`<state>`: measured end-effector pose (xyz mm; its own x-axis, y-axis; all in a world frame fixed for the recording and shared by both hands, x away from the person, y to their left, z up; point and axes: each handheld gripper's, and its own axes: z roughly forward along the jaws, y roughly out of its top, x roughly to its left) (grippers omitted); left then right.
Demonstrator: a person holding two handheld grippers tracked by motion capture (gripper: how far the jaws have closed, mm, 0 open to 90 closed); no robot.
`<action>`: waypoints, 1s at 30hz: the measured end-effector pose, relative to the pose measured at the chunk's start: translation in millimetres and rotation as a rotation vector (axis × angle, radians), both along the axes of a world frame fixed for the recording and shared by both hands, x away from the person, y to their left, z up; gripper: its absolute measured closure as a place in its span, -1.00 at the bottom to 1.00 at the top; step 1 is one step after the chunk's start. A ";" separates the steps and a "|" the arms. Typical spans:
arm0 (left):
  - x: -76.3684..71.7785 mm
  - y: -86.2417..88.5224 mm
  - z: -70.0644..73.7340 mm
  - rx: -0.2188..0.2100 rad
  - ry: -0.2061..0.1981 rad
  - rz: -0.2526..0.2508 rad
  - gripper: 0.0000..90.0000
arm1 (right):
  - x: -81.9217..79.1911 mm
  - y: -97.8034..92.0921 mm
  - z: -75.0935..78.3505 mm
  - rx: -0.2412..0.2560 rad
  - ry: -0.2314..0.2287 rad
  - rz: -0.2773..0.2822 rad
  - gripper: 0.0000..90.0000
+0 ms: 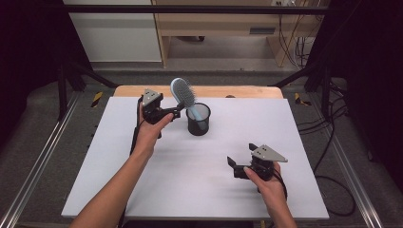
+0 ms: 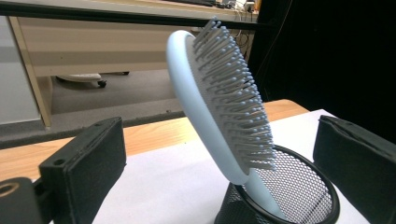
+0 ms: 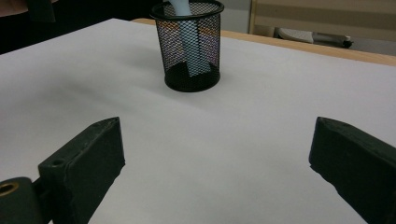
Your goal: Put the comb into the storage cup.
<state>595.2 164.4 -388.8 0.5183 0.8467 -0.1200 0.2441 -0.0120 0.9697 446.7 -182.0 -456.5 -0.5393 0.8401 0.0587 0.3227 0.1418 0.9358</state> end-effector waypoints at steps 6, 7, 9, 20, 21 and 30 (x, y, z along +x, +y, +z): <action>-0.6 2.9 -0.4 0.008 0.000 0.005 -0.94 | 1.1 0.5 -0.9 -0.002 0.003 0.014 -0.92; -1.2 2.9 -0.4 0.009 0.001 0.007 -0.94 | 1.0 0.2 -0.9 -0.004 0.003 0.016 -0.92; -3.5 3.0 -0.1 0.005 0.002 0.009 -0.94 | -0.2 -0.6 -0.3 -0.001 0.000 0.017 -0.92; -29.0 6.7 2.2 0.034 -0.008 0.000 -0.95 | -4.4 -1.5 2.9 0.004 -0.010 0.006 -0.92; -30.8 7.5 2.8 0.037 -0.007 0.001 -0.95 | -4.7 -1.3 2.9 0.003 -0.010 0.006 -0.92; -42.5 13.0 11.6 0.043 -0.012 0.000 -0.95 | -5.0 -1.9 4.0 0.008 -0.019 -0.009 -0.93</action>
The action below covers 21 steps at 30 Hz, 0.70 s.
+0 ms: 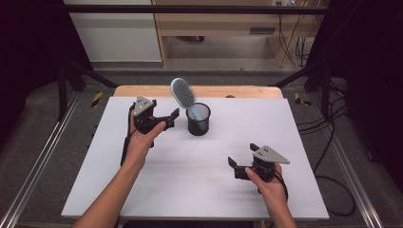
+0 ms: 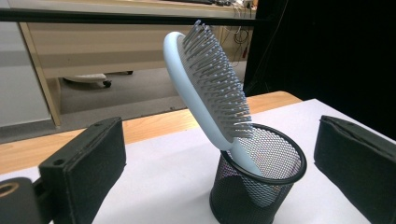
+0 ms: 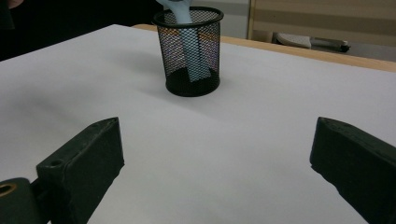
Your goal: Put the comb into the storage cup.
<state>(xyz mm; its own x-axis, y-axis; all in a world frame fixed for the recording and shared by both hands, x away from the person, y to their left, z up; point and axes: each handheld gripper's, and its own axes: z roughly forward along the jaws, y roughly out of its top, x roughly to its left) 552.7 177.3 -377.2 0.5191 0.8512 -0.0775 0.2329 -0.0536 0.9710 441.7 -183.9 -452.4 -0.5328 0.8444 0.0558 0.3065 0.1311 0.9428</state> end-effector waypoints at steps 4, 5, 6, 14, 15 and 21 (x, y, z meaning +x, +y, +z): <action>-4.6 0.5 4.6 0.013 -0.004 -0.003 -0.95 | -0.3 -1.4 1.3 0.002 -0.005 -0.002 -0.94; -6.1 0.9 5.5 0.018 -0.004 -0.005 -0.95 | -0.5 -1.7 1.6 0.006 -0.005 -0.003 -0.94; -6.9 1.2 5.8 0.021 -0.005 -0.006 -0.95 | -0.4 -1.9 1.7 0.006 -0.007 -0.005 -0.94; -13.9 8.3 10.3 0.021 -0.013 0.003 -0.95 | -0.9 -2.5 2.1 0.011 -0.010 -0.004 -0.95; -14.4 9.4 10.5 0.020 -0.012 0.005 -0.95 | -1.0 -2.1 2.2 0.010 -0.010 -0.002 -0.95; -17.9 14.6 11.4 0.011 -0.012 0.011 -0.95 | -2.0 -1.8 2.0 0.010 -0.012 -0.001 -0.95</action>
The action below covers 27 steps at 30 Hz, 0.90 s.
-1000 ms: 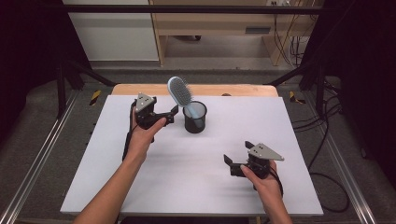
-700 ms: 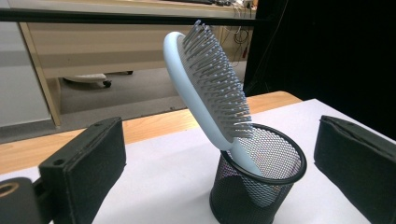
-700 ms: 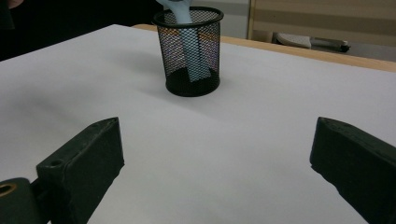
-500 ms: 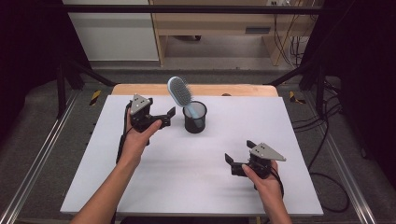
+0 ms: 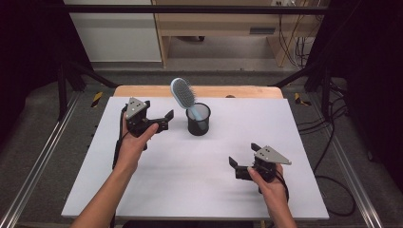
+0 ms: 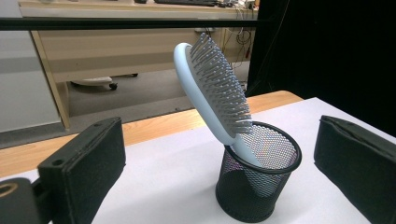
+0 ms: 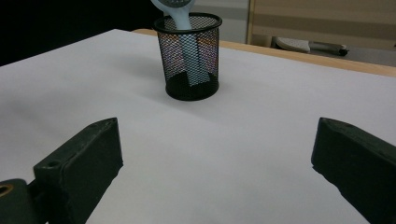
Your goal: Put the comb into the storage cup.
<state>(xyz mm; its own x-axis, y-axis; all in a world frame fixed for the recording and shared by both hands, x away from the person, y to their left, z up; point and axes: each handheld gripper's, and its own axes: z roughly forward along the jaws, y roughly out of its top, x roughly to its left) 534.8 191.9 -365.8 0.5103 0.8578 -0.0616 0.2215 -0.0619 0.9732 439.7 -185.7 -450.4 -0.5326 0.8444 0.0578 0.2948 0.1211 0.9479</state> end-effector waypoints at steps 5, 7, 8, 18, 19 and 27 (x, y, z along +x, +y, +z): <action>-3.6 5.7 2.3 0.002 -0.003 -0.001 -0.95 | 0.3 0.0 0.7 0.005 -0.002 0.001 -0.95; -4.9 8.9 3.8 0.001 -0.004 0.001 -0.95 | 0.2 0.6 0.7 0.005 -0.002 0.004 -0.95; -5.5 10.6 4.5 0.002 -0.006 0.001 -0.95 | 0.2 0.9 0.7 0.005 -0.002 0.004 -0.95; -13.4 28.2 8.3 0.009 -0.015 0.010 -0.95 | 0.2 0.9 0.7 0.006 0.000 0.005 -0.95; -14.2 29.9 8.1 0.010 -0.016 0.011 -0.95 | 0.1 1.0 0.7 0.006 0.000 0.006 -0.95; -19.7 44.9 5.4 0.030 -0.021 0.028 -0.95 | -0.2 0.4 1.0 0.003 -0.002 0.006 -0.95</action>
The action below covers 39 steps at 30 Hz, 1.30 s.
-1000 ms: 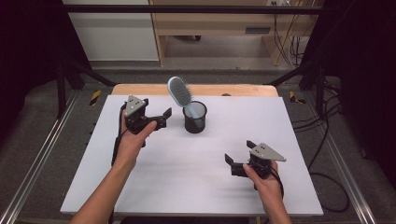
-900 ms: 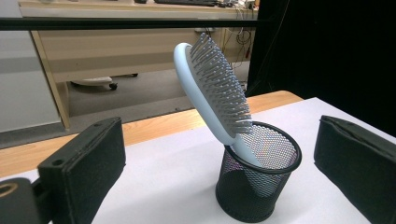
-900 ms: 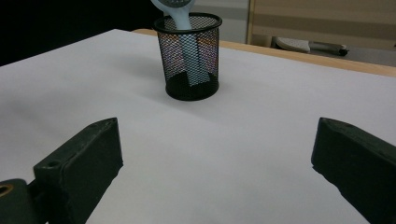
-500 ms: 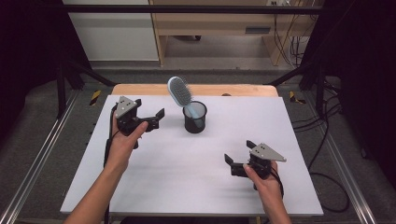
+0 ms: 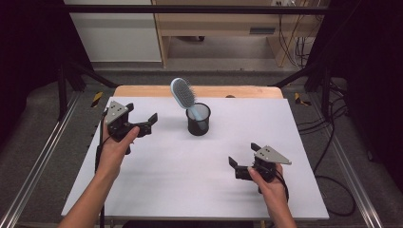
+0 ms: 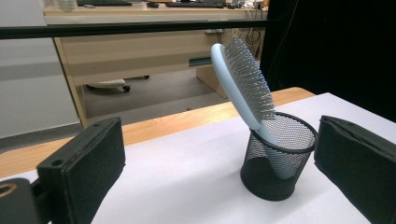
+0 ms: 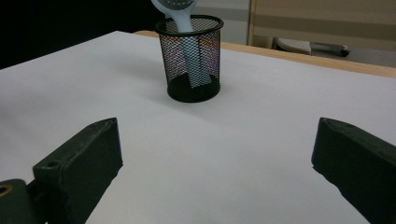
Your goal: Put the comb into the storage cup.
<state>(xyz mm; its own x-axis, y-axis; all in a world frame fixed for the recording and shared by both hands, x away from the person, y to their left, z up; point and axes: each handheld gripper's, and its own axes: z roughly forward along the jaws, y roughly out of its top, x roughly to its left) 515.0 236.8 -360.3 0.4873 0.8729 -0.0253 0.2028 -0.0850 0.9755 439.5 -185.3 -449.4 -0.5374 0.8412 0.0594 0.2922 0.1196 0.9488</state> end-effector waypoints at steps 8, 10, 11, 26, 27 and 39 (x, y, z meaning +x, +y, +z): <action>-6.3 16.1 -1.5 0.001 -0.002 0.014 -0.95 | 0.2 0.3 0.0 0.000 0.001 -0.002 -0.95; -8.4 19.9 -1.5 0.006 -0.006 0.017 -0.95 | 0.2 0.4 0.0 0.003 0.001 -0.004 -0.96; -9.7 22.0 -1.5 0.012 -0.010 0.018 -0.95 | 0.2 0.4 0.0 0.003 0.002 -0.004 -0.96; -21.6 43.6 -3.8 0.015 -0.034 0.035 -0.96 | 0.6 -1.4 0.0 0.015 0.005 -0.011 -0.95; -22.3 45.1 -4.6 0.009 -0.036 0.037 -0.96 | 0.7 -1.7 -0.1 0.018 0.005 -0.011 -0.95; -33.3 61.7 -17.5 -0.012 -0.050 0.064 -0.96 | 1.3 -4.0 -0.3 0.026 0.004 -0.014 -0.95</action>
<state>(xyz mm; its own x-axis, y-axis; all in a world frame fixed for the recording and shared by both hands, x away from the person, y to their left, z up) 481.8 298.5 -377.8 0.4310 0.9023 -0.0125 0.1583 -0.0619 0.9854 440.8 -189.3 -449.7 -0.5252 0.8468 0.0835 0.2977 0.0910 0.9503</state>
